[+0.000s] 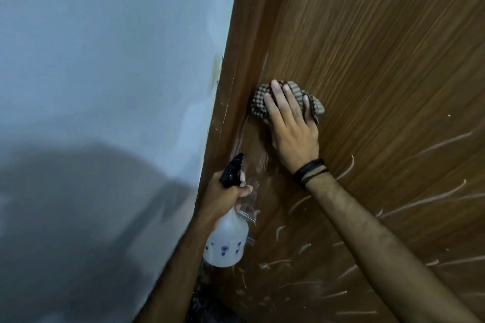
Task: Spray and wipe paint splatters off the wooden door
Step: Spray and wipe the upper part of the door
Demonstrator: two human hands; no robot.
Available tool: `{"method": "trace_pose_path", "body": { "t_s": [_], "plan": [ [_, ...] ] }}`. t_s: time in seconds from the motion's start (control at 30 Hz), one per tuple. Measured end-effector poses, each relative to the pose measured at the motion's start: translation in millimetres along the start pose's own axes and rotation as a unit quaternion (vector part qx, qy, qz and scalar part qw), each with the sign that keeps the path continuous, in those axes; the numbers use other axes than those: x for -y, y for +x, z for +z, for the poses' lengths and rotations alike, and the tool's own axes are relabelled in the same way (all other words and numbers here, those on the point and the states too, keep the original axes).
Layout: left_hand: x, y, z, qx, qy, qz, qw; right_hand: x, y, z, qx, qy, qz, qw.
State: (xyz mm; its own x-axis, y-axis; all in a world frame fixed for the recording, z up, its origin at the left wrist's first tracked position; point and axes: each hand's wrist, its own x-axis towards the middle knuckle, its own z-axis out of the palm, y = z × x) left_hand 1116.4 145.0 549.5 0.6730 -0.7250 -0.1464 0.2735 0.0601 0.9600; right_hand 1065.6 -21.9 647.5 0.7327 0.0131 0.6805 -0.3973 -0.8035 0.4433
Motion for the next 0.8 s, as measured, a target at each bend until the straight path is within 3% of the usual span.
{"method": "trace_pose_path", "body": {
  "t_s": [0.17, 0.33, 0.5, 0.63, 0.7, 0.8],
  "plan": [
    [-2, 1, 3, -0.001, -0.002, 0.001, 1.0, 24, -8, 15, 0.02, 0.01, -0.006, 1.0],
    [-2, -2, 11, 0.029, 0.008, 0.006, 1.0, 15, -53, 24, 0.073, -0.012, -0.12, 0.99],
    [-1, -5, 33, 0.07, 0.035, 0.006, 0.997, -32, -45, -16, -0.063, 0.005, 0.033, 0.997],
    [3, -6, 64, 0.125, 0.083, 0.016, 0.989, -79, -43, -62, -0.232, 0.009, 0.167, 0.958],
    [4, -9, 83, 0.151, 0.095, 0.014, 0.984, -100, -56, -70, -0.257, -0.008, 0.218, 0.942],
    [8, -15, 108, 0.173, 0.11, -0.004, 0.979, -122, -82, -64, -0.228, -0.022, 0.232, 0.945]
  ]
}}
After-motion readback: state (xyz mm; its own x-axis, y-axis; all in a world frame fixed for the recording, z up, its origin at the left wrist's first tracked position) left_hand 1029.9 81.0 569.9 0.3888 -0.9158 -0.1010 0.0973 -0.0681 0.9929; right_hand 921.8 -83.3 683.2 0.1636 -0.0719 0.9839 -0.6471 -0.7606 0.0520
